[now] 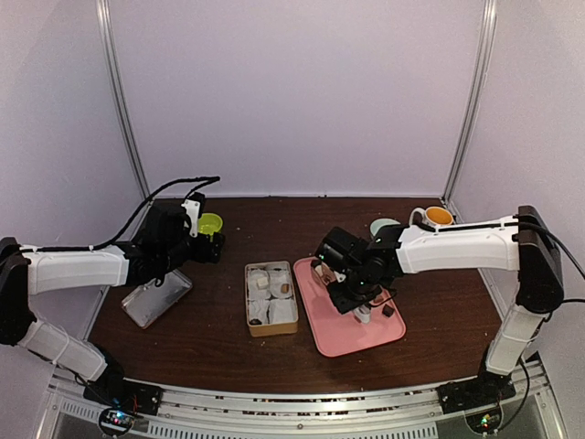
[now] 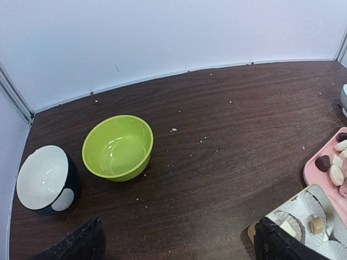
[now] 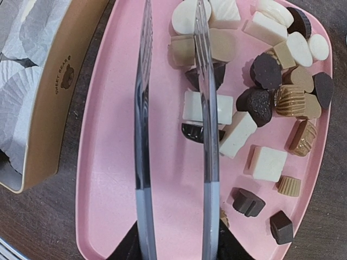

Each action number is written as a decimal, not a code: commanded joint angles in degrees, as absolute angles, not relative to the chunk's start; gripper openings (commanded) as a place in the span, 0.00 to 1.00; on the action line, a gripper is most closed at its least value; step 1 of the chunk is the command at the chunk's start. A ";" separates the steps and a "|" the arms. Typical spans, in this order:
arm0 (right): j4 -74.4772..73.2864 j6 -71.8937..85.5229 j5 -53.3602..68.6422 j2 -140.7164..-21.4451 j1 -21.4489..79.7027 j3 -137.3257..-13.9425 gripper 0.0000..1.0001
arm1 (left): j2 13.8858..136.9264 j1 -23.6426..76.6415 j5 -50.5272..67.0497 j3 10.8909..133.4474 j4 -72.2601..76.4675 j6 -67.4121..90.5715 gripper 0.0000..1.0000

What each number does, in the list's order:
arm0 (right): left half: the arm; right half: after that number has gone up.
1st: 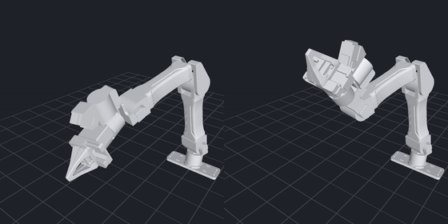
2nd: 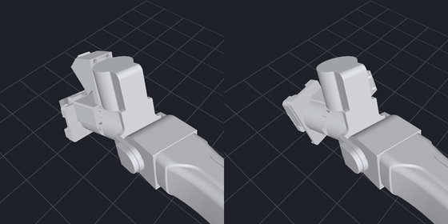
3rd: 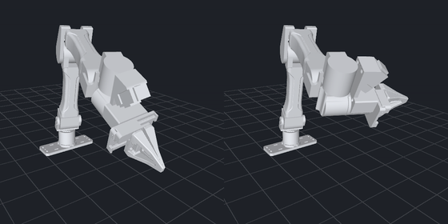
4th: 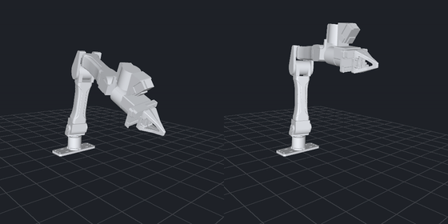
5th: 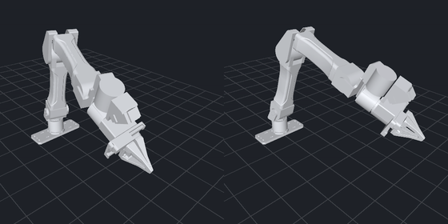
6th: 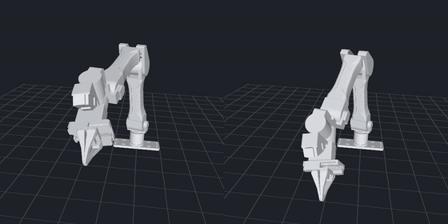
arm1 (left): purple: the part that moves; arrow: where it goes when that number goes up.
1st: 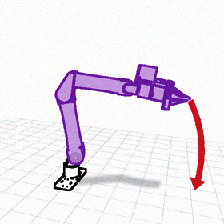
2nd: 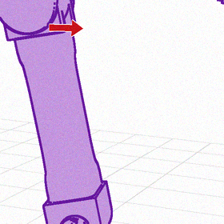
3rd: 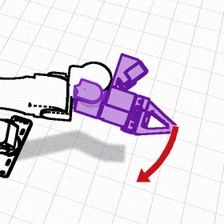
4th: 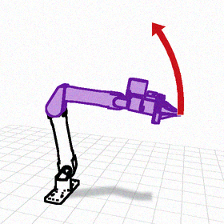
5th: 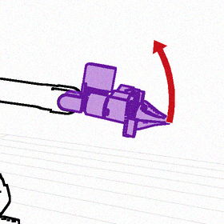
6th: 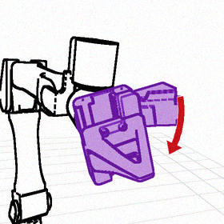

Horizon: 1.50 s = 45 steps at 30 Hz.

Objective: Pack the chocolate

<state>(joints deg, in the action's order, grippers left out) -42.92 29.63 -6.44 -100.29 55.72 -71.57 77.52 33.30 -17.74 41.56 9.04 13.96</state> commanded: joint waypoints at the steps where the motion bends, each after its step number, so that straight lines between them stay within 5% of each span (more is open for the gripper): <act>1: -43.80 28.87 -6.70 -100.45 55.59 -73.28 0.35 | 77.08 32.91 -17.73 42.27 11.47 13.27 0.98; 22: -43.99 26.43 -6.21 -94.74 58.69 -72.49 0.22 | 76.99 32.87 -17.88 42.28 11.49 13.12 0.98; 34: -40.41 22.82 0.01 -86.23 65.14 -68.21 0.22 | 77.83 32.89 -17.21 42.67 11.36 13.14 0.98; 45: -43.91 19.93 0.28 -91.29 68.72 -71.52 0.23 | 77.95 32.92 -17.16 42.80 11.34 13.18 0.98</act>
